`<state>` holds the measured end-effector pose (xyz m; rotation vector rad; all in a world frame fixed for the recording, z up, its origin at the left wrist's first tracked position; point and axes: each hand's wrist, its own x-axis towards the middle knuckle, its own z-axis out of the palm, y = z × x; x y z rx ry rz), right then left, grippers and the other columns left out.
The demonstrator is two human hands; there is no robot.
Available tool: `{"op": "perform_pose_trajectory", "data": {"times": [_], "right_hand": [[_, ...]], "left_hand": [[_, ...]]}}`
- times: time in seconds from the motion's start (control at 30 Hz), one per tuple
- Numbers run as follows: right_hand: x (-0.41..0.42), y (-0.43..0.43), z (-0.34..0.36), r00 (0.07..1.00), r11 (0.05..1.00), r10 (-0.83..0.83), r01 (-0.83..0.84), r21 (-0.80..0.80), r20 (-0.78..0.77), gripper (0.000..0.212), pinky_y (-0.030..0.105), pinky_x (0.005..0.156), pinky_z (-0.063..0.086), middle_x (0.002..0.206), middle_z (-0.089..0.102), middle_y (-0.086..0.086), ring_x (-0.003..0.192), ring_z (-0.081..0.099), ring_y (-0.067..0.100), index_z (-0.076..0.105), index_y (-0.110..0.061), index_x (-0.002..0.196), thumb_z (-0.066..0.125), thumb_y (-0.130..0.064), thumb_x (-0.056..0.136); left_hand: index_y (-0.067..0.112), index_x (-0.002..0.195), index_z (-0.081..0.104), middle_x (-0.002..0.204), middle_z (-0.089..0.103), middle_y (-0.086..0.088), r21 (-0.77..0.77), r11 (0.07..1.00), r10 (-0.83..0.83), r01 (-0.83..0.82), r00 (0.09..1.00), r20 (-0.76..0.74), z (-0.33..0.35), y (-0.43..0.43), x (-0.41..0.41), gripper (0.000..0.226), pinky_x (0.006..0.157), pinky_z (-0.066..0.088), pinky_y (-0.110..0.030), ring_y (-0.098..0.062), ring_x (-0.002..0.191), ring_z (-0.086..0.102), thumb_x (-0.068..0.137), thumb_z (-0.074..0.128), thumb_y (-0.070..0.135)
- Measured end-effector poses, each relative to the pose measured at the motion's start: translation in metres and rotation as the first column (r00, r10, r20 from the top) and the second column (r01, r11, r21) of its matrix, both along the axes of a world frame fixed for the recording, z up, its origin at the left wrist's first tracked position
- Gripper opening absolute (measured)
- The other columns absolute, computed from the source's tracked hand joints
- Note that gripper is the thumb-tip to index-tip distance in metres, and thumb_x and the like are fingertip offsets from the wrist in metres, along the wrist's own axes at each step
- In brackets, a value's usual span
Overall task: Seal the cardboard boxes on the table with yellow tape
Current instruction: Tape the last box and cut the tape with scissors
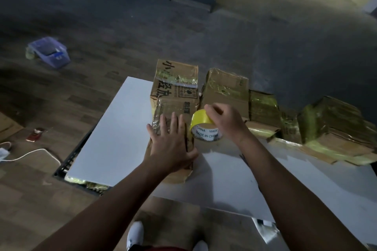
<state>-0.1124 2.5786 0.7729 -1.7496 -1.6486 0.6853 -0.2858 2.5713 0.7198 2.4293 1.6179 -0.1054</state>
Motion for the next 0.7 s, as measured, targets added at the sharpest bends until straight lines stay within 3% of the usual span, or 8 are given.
{"op": "perform_pose_trajectory", "data": {"times": [0.17,0.33,0.53,0.7], "right_hand": [[0.022,-0.002,-0.017,0.963,0.999,-0.025,0.034,-0.029,0.267,0.048,0.032,0.049,0.024,0.048,0.036,-0.001,0.050,0.036,0.019,0.034,-0.014,0.052,0.054,-0.026,0.094],[0.027,-0.009,-0.056,0.980,0.996,-0.008,0.025,-0.086,0.197,0.041,0.032,0.054,0.025,0.053,0.039,0.007,0.055,0.035,0.020,0.038,-0.014,0.056,0.052,-0.022,0.094],[0.008,-0.005,-0.069,0.986,0.993,0.044,-0.026,-0.111,0.163,0.026,0.023,0.050,0.026,0.060,0.042,-0.004,0.062,0.042,0.018,0.049,-0.016,0.069,0.051,-0.022,0.095],[0.010,-0.009,-0.072,0.989,0.993,0.035,-0.019,-0.115,0.142,0.025,0.025,0.050,0.028,0.064,0.047,-0.001,0.063,0.044,0.017,0.047,-0.019,0.072,0.047,-0.023,0.097]], "left_hand": [[0.017,0.153,-0.011,0.162,-0.015,-0.007,-0.007,1.000,-0.025,0.025,0.999,-0.026,-0.001,0.003,-0.002,0.099,0.110,0.001,-0.071,-0.037,0.146,-0.016,0.084,0.029,0.075],[0.024,0.153,-0.014,0.161,-0.019,-0.006,-0.052,0.999,0.009,-0.012,0.999,-0.041,0.003,0.000,0.000,0.098,0.108,0.001,-0.074,-0.041,0.144,-0.020,0.083,0.030,0.077],[0.032,0.150,-0.018,0.156,-0.031,-0.005,-0.222,0.955,0.185,-0.195,0.981,-0.063,0.018,-0.003,0.021,0.103,0.103,0.010,-0.078,-0.051,0.138,-0.027,0.082,0.044,0.075],[0.028,0.153,-0.003,0.161,-0.018,-0.008,-0.109,0.973,0.200,-0.201,0.980,-0.022,0.016,-0.005,0.021,0.096,0.102,0.021,-0.072,-0.050,0.142,-0.014,0.084,0.050,0.068]]}}
